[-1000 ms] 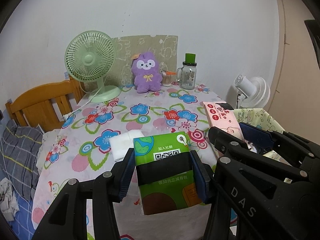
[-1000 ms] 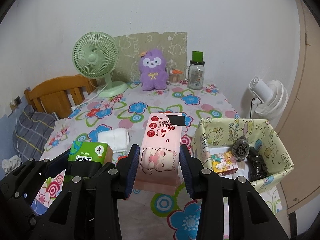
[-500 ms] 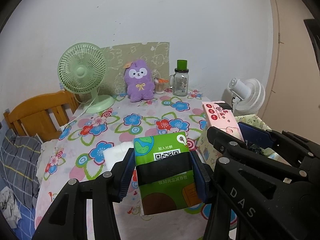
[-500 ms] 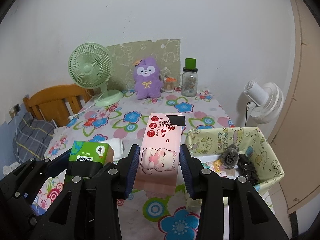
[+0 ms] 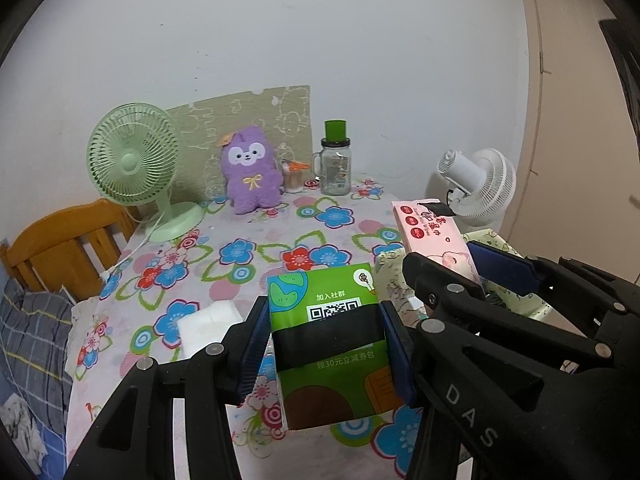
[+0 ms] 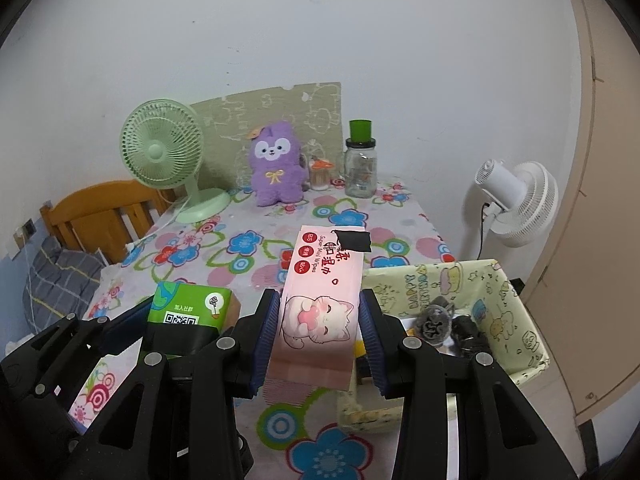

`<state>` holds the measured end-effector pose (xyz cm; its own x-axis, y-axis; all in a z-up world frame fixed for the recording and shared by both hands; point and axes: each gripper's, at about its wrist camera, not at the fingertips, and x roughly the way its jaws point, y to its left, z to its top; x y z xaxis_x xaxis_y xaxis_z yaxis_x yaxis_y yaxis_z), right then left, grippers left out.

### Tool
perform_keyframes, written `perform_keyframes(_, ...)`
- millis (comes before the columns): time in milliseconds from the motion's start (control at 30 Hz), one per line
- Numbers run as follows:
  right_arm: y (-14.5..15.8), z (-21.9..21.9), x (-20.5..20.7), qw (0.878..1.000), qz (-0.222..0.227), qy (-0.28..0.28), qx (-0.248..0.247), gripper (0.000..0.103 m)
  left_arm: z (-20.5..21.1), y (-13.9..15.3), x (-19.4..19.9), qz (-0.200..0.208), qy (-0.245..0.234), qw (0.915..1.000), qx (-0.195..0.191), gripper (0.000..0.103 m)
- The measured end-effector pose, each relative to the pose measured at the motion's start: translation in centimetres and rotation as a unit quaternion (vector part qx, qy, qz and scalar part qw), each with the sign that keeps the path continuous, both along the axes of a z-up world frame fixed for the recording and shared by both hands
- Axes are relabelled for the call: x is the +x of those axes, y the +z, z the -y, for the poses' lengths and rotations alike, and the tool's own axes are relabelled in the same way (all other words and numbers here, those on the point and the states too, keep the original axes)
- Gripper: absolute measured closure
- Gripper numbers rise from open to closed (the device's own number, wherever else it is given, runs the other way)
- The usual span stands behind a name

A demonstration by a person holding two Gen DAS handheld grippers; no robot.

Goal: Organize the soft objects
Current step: 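Lift and carry the green and pink tissue packs with both tools over the box, then open both tools to drop the green and pink tissue packs into the box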

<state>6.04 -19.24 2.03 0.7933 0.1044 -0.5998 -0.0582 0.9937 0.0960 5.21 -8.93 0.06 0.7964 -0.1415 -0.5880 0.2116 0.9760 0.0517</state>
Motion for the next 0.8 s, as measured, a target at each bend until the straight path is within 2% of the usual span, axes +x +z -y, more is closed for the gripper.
perform_keyframes(800, -1.9, 7.3, 2.4, 0.999, -0.017, -0.046, 0.009, 0.06, 7.2, -1.4, 3.2, -0.018, -0.047, 0.9986, 0.017, 0.048)
